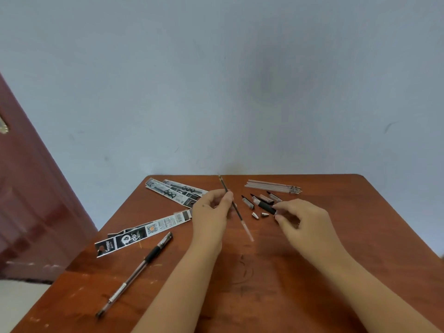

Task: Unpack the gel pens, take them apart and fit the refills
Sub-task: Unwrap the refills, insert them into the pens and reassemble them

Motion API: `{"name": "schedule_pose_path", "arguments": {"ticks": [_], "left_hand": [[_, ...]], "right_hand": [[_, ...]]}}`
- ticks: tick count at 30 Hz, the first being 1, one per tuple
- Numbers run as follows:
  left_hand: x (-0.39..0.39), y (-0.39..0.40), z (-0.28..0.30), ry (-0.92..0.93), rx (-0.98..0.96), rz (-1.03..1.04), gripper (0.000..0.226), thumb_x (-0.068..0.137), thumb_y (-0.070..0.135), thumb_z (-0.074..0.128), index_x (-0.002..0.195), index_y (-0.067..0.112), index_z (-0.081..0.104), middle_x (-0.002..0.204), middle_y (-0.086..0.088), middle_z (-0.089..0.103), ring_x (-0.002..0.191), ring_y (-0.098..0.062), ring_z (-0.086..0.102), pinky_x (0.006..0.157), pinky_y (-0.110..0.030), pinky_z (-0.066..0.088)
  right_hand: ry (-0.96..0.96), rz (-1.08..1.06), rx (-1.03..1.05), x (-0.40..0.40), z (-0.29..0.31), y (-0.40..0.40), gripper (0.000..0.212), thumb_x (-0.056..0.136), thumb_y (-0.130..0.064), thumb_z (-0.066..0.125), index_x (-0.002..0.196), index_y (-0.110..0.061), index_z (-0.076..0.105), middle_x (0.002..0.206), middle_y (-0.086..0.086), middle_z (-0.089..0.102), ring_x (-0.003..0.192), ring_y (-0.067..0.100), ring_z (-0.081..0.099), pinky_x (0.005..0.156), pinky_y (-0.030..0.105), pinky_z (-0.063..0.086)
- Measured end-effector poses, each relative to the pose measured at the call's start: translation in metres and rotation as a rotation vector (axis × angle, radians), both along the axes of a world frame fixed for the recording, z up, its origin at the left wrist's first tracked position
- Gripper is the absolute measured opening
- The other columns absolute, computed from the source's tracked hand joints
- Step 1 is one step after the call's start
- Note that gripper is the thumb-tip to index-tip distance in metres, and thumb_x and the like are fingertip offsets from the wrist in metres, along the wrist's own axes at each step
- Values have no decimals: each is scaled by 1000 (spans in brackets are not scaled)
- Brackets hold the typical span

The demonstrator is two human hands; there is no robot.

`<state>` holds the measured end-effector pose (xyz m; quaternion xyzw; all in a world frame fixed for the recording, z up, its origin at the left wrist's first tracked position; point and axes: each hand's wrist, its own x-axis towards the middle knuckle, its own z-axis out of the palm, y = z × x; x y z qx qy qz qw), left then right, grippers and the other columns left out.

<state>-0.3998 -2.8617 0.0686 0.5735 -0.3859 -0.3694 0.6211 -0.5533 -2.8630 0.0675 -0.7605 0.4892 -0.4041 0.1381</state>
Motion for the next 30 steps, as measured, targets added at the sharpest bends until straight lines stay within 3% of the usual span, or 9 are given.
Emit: {"name": "schedule_pose_path", "arguments": {"ticks": [4,9,13,15,19,25,30], "left_hand": [[2,2,-7,206,-23,19,18,86,0,54,73,12,58,66,-4,60,56,-7,60,48,-13,50],[7,5,-2,387,-118,65,18,87,-1,50,73,10,52,66,-4,59,47,-2,61,47,-12,51],[12,3,-1,471,-170,126,19,88,-2,49,72,9,51,53,2,62,44,-2,60,48,-12,51],[14,2,-2,483,-194,150,18,88,-2,49,73,8,51,57,-1,60,45,-3,60,48,-12,51],[15,0,-3,502,-219,183,16,88,-2,49,76,9,49,66,-5,55,48,-3,59,50,-12,51],[18,-1,-4,508,-240,210,14,88,-2,49,78,8,48,69,-7,52,63,-14,54,53,-13,54],[16,0,-3,503,-237,198,13,88,-1,48,79,8,49,70,-6,53,64,-12,54,53,-12,53]], "right_hand": [[43,30,-29,0,-5,0,20,79,-4,59,97,-8,69,92,4,68,79,8,51,69,9,33],[78,44,-34,7,-14,2,17,74,0,61,88,-7,69,83,6,68,71,9,50,63,11,34],[61,51,-42,8,-14,4,17,75,0,63,88,-8,70,79,0,65,65,-4,46,62,2,32],[30,43,-34,7,-12,4,17,75,1,63,88,-8,70,76,-3,60,65,-7,46,61,1,40],[14,41,-31,8,-11,4,18,74,1,63,89,-8,69,78,-3,60,68,-8,46,75,-5,35],[11,37,-43,9,-12,6,17,74,2,63,87,-7,70,75,-6,57,68,-8,47,74,-5,35],[3,30,-54,8,-11,6,18,74,3,63,88,-5,69,77,-5,57,69,-10,44,74,-8,33]]}}
